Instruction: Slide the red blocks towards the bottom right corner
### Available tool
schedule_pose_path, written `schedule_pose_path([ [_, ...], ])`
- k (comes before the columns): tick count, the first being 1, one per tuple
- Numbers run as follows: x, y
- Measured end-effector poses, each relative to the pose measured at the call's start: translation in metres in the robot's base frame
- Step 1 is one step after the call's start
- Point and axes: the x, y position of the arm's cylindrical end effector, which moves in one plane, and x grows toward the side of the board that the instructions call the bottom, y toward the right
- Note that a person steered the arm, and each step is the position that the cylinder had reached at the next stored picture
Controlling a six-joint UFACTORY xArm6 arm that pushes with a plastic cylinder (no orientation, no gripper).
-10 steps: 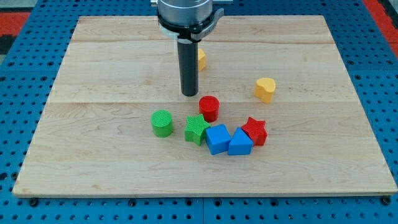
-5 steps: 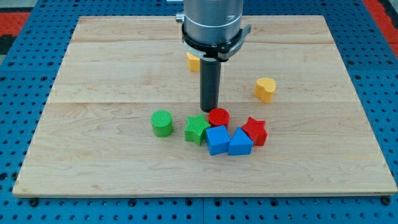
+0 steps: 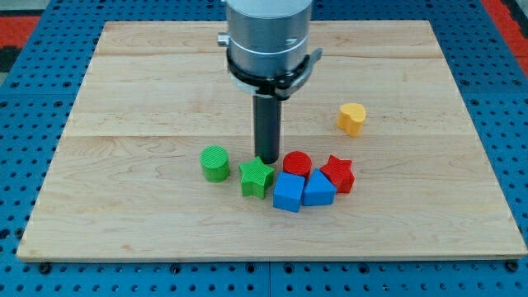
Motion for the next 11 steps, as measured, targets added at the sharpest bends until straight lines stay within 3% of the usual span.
schedule_pose_path([
  [3, 0.015, 0.01],
  [5, 0.015, 0.055],
  [7, 0.016, 0.062],
  [9, 0.017, 0.122],
  [11, 0.017, 0.133],
])
